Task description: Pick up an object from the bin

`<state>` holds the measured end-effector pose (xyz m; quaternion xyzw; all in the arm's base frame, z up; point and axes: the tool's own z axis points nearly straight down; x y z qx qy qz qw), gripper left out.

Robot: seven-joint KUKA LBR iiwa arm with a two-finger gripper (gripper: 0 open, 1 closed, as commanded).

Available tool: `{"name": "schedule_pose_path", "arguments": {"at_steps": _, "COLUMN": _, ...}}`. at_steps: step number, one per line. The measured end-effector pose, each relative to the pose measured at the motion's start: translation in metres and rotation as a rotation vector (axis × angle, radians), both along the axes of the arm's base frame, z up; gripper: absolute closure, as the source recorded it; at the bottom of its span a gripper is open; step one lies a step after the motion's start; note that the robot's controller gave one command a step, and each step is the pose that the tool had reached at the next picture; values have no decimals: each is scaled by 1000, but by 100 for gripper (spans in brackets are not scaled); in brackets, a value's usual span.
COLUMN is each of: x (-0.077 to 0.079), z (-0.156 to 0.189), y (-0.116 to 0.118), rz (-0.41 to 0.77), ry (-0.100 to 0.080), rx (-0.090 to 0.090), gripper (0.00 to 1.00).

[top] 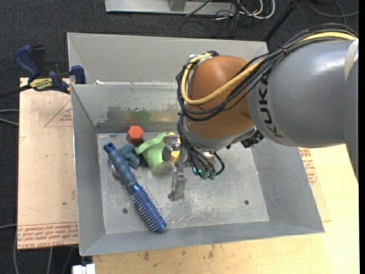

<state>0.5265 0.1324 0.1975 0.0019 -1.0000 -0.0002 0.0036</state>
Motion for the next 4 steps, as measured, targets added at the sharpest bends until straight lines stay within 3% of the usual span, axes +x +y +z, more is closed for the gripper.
{"name": "schedule_pose_path", "arguments": {"at_steps": 1, "x": 77, "z": -60, "y": 16, "rz": -52, "ry": -17, "rx": 3, "gripper": 0}}
{"name": "schedule_pose_path", "arguments": {"at_steps": 2, "x": 105, "z": -102, "y": -5, "rz": 206, "ry": -10, "rx": 2, "gripper": 0}}
{"name": "schedule_pose_path", "arguments": {"at_steps": 3, "x": 109, "z": -99, "y": -5, "rz": 203, "ry": -19, "rx": 4, "gripper": 100}}
{"name": "schedule_pose_path", "arguments": {"at_steps": 4, "x": 118, "z": -11, "y": -6, "rz": 168, "ry": -20, "rx": 3, "gripper": 100}}
